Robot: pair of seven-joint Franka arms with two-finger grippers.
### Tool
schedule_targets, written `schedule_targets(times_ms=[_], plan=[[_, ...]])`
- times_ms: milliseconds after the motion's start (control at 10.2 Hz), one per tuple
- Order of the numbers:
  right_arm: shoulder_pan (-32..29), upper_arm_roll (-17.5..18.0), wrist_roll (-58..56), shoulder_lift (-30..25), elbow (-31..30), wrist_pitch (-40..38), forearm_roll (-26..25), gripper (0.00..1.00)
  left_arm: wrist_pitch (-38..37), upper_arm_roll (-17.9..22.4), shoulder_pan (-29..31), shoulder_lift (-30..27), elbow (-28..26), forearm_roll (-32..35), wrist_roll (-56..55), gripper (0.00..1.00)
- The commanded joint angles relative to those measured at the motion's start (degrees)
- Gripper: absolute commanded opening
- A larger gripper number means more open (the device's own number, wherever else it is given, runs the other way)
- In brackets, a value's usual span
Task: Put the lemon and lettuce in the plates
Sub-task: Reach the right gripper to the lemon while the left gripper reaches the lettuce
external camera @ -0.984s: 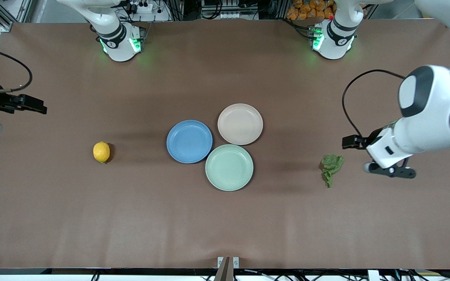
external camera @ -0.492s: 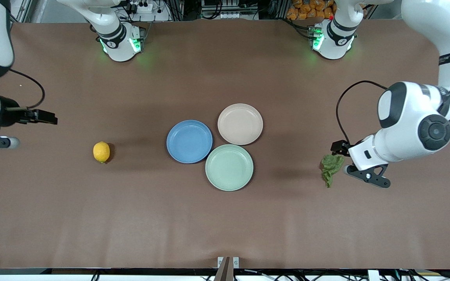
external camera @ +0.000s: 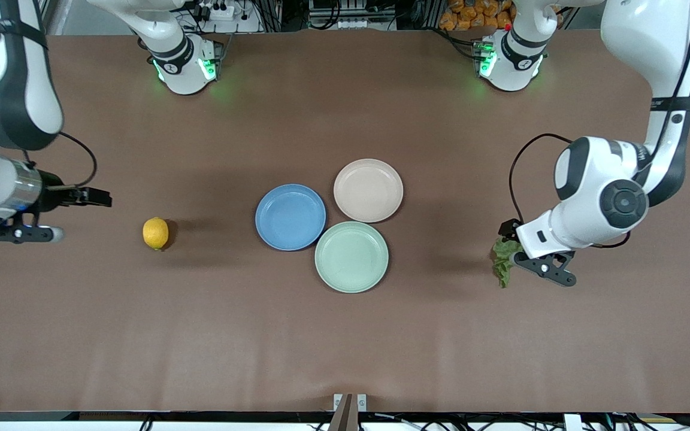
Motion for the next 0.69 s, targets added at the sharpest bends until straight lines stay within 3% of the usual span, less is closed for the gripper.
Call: schedule_targets(times_ms=[0, 590], plan=[[-0.66, 0.31, 1.02, -1.25, -6.48, 5.38, 0.95, 1.00, 1.91, -0.22, 0.27, 1.88, -1.42, 1.48, 1.09, 1.00], [-0.31, 0.31, 7.79, -0.90, -19.22, 20.57, 0.95, 1.00, 4.27, -0.13, -0.25, 7.17, 0.87, 1.30, 1.36, 1.00]])
